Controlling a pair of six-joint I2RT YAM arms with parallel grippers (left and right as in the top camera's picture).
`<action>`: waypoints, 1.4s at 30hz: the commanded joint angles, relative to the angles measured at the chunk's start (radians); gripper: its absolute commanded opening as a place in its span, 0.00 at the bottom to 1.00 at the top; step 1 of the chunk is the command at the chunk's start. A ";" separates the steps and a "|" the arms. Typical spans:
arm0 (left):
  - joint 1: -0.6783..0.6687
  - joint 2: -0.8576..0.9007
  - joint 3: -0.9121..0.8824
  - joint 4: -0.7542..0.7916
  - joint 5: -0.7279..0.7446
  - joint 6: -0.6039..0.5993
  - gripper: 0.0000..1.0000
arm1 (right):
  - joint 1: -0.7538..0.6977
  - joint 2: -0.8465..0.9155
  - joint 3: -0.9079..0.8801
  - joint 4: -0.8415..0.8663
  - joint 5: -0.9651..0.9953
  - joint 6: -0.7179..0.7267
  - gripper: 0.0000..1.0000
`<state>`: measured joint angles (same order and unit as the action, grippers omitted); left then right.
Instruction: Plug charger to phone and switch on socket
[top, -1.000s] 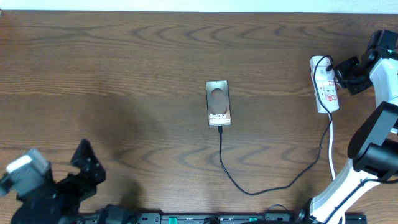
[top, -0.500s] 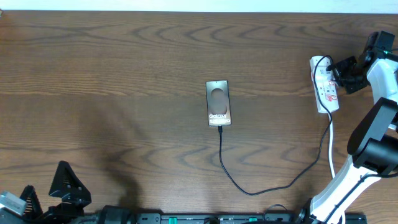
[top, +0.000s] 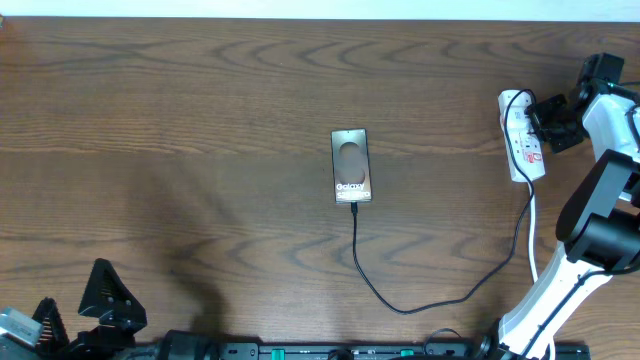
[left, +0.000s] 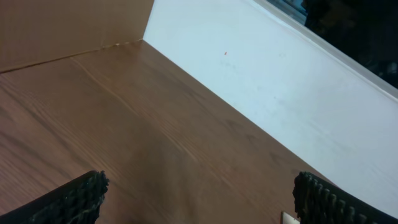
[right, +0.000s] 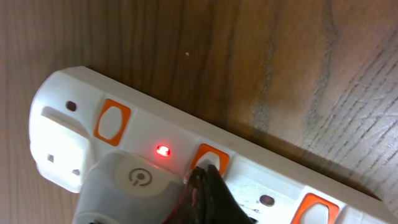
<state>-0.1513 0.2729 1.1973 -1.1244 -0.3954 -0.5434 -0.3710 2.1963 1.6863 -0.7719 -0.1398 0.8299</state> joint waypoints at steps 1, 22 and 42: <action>0.005 -0.008 0.000 -0.002 -0.010 0.000 0.97 | 0.030 0.051 0.003 0.005 -0.055 -0.028 0.01; 0.123 -0.219 0.000 -0.126 -0.010 -0.001 0.97 | 0.036 -0.609 0.003 -0.125 0.521 -0.179 0.01; 0.167 -0.270 0.010 -0.431 -0.010 -0.012 0.97 | 0.036 -1.318 0.003 -0.002 0.003 -0.400 0.22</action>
<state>0.0124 0.0044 1.2087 -1.5524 -0.3954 -0.5503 -0.3325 0.8810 1.6932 -0.7441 -0.1158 0.5301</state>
